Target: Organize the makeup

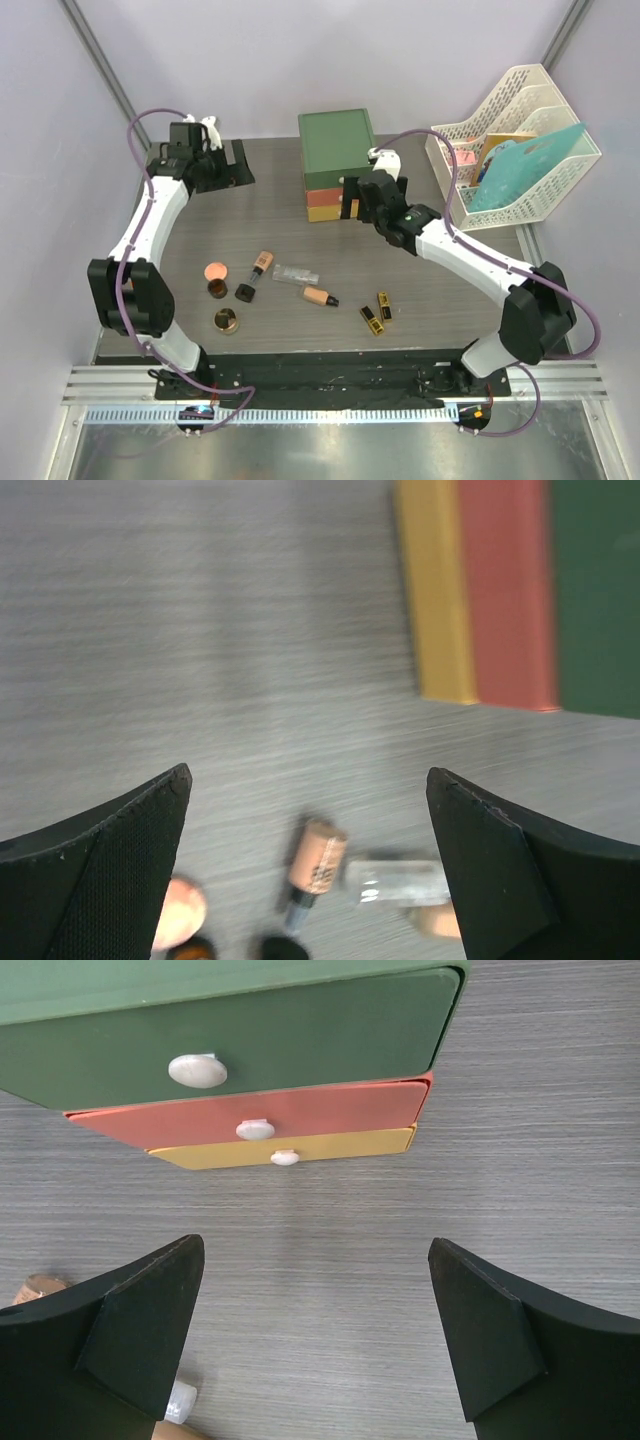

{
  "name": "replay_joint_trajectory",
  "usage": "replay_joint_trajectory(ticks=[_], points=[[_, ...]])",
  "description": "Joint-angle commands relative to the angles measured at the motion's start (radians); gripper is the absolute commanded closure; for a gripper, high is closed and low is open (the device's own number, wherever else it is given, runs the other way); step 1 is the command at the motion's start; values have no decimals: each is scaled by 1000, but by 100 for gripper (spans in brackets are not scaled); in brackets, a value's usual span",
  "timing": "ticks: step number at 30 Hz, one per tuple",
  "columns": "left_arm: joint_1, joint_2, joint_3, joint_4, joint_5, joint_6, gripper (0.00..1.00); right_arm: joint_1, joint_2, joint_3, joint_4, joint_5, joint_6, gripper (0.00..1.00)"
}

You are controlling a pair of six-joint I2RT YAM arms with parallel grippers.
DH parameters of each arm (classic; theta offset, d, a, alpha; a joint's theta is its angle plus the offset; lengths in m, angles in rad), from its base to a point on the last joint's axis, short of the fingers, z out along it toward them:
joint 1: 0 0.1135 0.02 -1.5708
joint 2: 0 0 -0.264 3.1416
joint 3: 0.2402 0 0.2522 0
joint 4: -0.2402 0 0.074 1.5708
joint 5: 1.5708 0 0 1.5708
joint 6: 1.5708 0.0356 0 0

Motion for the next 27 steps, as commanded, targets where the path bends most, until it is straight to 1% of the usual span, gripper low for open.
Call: replay_joint_trajectory(ticks=[1,3,4,5,6,7,8,10,12,13,15,16,17,18,21,22,24,27], points=[[-18,-74,33,207,183,-74,3,6,28,60,50,33,-22,0],[-39,-39,100,219,200,-106,14,5,42,70,65,33,-16,0],[-44,-20,128,224,214,-120,29,6,49,76,84,31,-15,0],[-52,-2,154,222,226,-132,33,5,62,77,93,30,-10,1],[-67,32,200,222,234,-144,39,6,68,79,104,30,0,2],[-75,50,223,224,243,-172,52,5,74,77,131,28,19,3],[-85,64,243,224,263,-184,58,5,82,76,150,19,26,9],[-120,102,293,247,280,-218,71,6,85,59,212,4,39,16],[-153,122,319,279,272,-226,80,6,92,50,249,-2,39,17],[-189,150,336,293,266,-223,88,5,92,48,266,-2,37,18],[-220,182,393,291,266,-224,93,5,99,51,298,-15,20,19],[-243,226,416,278,267,-224,98,6,100,53,314,-15,17,19],[-256,247,439,270,272,-230,100,6,100,53,323,-18,8,19],[-265,268,476,262,274,-233,100,5,99,51,332,-19,2,19],[-291,337,520,265,275,-256,100,6,96,25,392,-28,-38,19],[-295,351,522,279,290,-262,100,5,97,2,439,-32,-56,16],[-297,388,525,316,298,-305,100,6,103,-19,502,-33,-117,16],[-297,435,548,320,281,-350,100,5,119,-47,541,-29,-170,14]])
